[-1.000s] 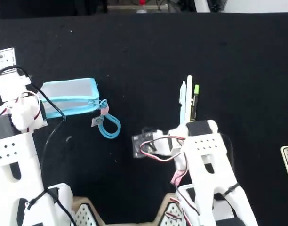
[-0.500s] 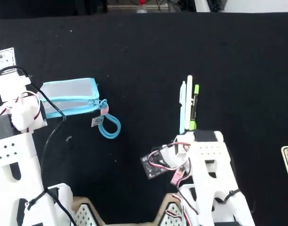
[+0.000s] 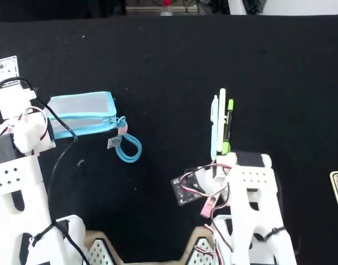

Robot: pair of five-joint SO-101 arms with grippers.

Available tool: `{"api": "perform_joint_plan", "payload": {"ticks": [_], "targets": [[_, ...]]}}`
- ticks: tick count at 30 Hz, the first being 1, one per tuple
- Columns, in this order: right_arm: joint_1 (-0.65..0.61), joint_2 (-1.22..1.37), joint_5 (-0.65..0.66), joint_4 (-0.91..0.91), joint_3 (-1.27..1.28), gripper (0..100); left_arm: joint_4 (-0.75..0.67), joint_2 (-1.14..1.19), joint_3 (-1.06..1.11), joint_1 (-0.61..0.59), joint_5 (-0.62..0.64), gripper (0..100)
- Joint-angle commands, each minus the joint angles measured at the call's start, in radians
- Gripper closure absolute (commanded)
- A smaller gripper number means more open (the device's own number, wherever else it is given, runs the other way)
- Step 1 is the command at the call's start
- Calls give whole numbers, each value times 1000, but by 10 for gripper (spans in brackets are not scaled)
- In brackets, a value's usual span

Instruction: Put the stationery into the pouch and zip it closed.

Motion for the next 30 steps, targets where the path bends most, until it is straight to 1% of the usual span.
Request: {"api": "perform_joint_plan", "payload": {"ticks": [1, 5, 7, 11, 20, 21, 23, 26, 28, 30], "targets": [[-29, -59, 14, 100, -50, 747, -14, -12, -56, -7, 9, 970], [-109, -82, 14, 87, 18, 747, -14, -12, -56, -10, 9, 970], [-129, -84, 14, 35, 61, 747, -14, -12, -56, -10, 9, 970], [-123, -85, 14, -77, 145, 748, -14, -12, -56, -12, 9, 970], [-110, -87, 9, -112, 170, 753, -14, -12, -56, -12, 9, 970], [-110, -87, 8, -126, 170, 774, -14, -12, -56, -12, 9, 970], [-110, -87, -5, -141, 170, 855, -14, -12, -56, -12, 9, 970], [-118, -88, -120, -146, 151, 992, -14, -12, -56, -12, 9, 970], [-118, -88, -224, -141, 116, 975, -14, -12, -56, -12, 9, 970], [-120, -88, -370, -141, 76, 989, -14, -12, -56, -12, 9, 970]]}}
